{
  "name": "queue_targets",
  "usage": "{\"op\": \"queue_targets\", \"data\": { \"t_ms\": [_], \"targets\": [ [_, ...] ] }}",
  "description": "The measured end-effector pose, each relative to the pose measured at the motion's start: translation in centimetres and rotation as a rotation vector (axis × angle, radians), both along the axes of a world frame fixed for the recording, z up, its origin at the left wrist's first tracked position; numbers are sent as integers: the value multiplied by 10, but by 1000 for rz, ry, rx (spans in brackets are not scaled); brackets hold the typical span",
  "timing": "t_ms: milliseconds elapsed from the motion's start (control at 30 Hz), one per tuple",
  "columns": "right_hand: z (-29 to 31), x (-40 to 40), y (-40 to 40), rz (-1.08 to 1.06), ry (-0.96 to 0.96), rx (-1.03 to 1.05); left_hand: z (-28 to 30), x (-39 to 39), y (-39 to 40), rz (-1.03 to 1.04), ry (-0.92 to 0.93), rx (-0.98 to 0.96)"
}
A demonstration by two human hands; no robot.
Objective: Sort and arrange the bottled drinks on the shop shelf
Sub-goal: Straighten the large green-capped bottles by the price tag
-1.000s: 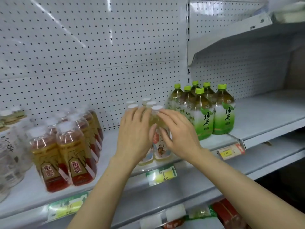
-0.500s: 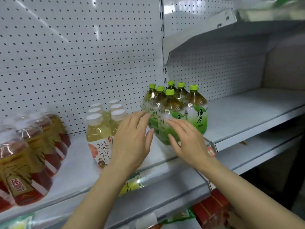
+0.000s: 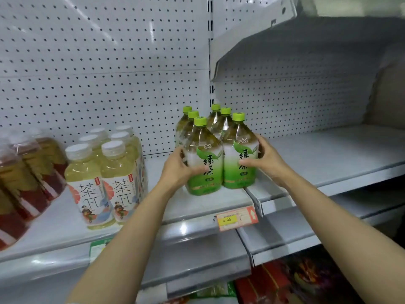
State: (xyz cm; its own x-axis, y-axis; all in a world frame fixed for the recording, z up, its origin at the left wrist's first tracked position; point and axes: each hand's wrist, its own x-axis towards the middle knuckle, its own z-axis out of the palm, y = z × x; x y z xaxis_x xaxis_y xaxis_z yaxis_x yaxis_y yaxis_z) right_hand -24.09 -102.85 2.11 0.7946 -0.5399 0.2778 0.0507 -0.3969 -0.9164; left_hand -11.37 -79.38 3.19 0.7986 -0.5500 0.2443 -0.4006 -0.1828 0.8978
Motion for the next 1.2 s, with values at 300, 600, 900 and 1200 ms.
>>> {"op": "queue_targets", "data": {
  "t_ms": [300,600,900,1200],
  "targets": [
    [-4,-19,-7,129,-107,12,0,-10,16,-28,7,21],
    [-3,-39,-5,198,-69,-50,-2,-24,31,-61,-51,95],
    [70,20,-28,89,-149,-61,87,24,2,104,-118,-68],
    [96,96,-27,145,26,-187,89,71,-66,102,-112,77]
  ]
}}
